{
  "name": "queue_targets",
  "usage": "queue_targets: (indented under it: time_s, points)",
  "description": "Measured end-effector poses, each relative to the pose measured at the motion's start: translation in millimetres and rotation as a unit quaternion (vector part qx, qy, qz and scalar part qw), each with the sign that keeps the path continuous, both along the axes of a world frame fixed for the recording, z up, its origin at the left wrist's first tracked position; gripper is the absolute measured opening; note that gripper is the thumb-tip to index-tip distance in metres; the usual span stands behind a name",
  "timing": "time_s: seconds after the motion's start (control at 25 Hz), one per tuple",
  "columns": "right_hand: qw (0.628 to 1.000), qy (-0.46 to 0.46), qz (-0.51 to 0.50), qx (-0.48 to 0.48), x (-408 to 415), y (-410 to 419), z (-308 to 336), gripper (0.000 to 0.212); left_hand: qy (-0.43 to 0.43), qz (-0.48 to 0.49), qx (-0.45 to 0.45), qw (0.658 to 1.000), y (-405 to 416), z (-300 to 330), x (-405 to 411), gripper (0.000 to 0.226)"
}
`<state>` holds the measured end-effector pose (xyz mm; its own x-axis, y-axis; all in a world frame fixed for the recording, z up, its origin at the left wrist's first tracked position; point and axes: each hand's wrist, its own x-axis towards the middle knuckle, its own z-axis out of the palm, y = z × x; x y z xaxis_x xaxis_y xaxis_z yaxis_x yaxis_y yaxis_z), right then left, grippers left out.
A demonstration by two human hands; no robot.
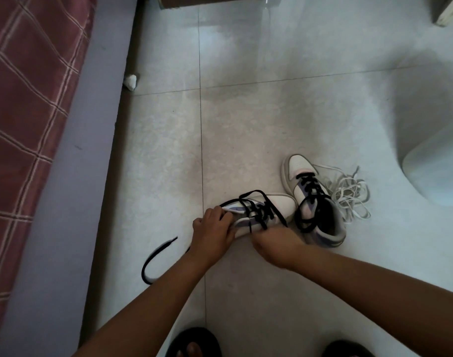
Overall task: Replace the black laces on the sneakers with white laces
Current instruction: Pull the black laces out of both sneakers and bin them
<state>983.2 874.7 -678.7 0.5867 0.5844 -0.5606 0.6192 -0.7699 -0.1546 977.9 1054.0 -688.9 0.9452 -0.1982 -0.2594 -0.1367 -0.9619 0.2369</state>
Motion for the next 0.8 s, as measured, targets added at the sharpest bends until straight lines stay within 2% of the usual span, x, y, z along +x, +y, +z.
queue_targets:
  time_s: [0.04, 0.08, 0.12, 0.16, 0.2, 0.28, 0.36, 0.44, 0.52, 0.68, 0.8]
  points:
    - [0.993, 0.046, 0.095, -0.058, -15, -8, -2, 0.026, 0.004, 0.001, 0.001, 1.0, 0, 0, 1, 0.026]
    - [0.971, 0.097, 0.175, -0.134, -35, -15, -2, 0.027, 0.008, 0.003, -0.002, 1.0, -1, 0, 1, 0.025]
    - [0.947, 0.14, 0.21, -0.196, -51, -20, -3, 0.029, 0.009, 0.005, -0.007, 1.0, -1, 0, 1, 0.025]
    - [0.942, 0.161, 0.197, -0.22, -59, -23, -4, 0.031, 0.008, 0.005, -0.011, 1.0, -1, -1, 1, 0.025]
    - [0.955, 0.169, 0.14, -0.2, -58, -21, -3, 0.032, 0.006, 0.004, -0.011, 1.0, 0, -1, 0, 0.026]
    - [0.989, 0.12, -0.036, -0.074, -35, -8, 1, 0.039, 0.002, -0.001, -0.008, 1.0, 1, -2, 0, 0.027]
    - [0.976, 0.043, -0.205, 0.055, -7, 7, 4, 0.042, 0.008, -0.001, -0.006, 1.0, 2, -2, 0, 0.026]
    - [0.947, 0.039, -0.302, 0.104, 11, 19, 3, 0.041, 0.011, -0.003, -0.003, 1.0, 3, -2, 0, 0.026]
    - [0.943, 0.043, -0.316, 0.101, 17, 22, 3, 0.038, 0.007, -0.004, -0.004, 1.0, 3, -3, 0, 0.026]
    - [0.959, 0.025, -0.264, 0.096, 10, 16, -3, 0.029, -0.004, -0.007, -0.011, 1.0, 3, -3, 0, 0.026]
    - [0.939, 0.017, -0.313, 0.142, 3, 18, -5, 0.026, -0.001, -0.006, -0.009, 1.0, 3, -4, 0, 0.026]
